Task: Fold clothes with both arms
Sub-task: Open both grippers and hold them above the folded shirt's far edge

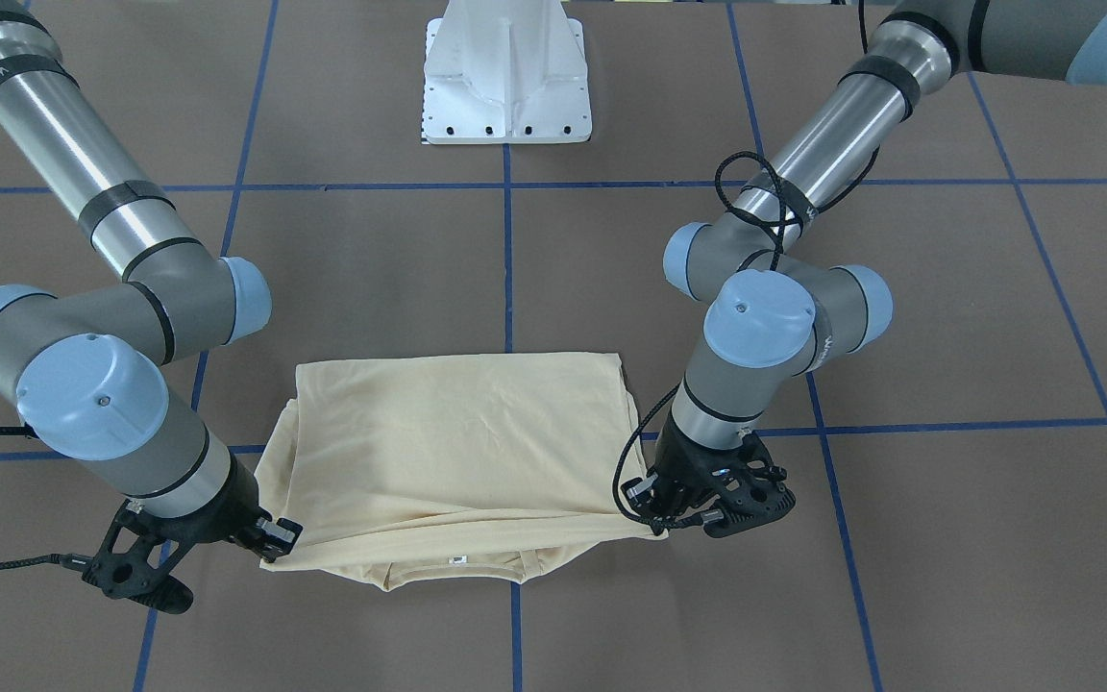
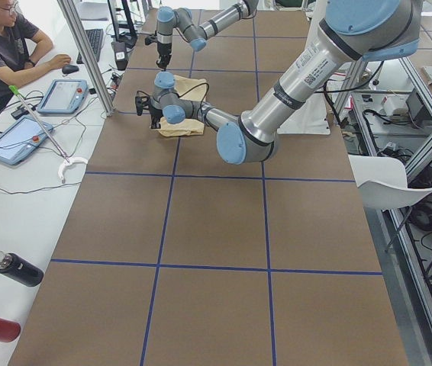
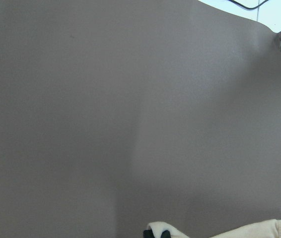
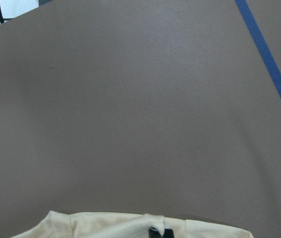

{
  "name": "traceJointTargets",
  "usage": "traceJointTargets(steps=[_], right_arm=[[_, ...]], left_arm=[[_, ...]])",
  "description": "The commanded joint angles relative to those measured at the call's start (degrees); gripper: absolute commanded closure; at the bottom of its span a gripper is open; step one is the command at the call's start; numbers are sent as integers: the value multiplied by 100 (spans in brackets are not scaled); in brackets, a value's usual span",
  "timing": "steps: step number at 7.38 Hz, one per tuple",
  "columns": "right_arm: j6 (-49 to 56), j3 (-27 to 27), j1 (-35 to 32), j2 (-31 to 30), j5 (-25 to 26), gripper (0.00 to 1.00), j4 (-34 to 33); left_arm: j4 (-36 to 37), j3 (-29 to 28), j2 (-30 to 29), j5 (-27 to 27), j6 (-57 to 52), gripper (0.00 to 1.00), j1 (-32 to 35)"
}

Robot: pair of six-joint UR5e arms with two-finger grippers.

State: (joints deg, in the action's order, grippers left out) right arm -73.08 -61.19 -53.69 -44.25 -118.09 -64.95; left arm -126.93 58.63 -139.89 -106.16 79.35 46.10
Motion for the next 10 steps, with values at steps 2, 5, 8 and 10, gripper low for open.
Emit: traceJointTargets(steps=[2,5,8,10], right_arm=[[13,90,87,21,242,100,0],[5,64,201,30,260,100,183],[13,63,201,12,356,100,211],[13,81,201,-92,392,0,474]], left_arm=[[-16,-168,-29,226,10,100,-22],[10,-142,-187,236,115,100,-22],[10,-115,-188,236,63,24,-83],[10,-124,-179,332,45,1,-101]])
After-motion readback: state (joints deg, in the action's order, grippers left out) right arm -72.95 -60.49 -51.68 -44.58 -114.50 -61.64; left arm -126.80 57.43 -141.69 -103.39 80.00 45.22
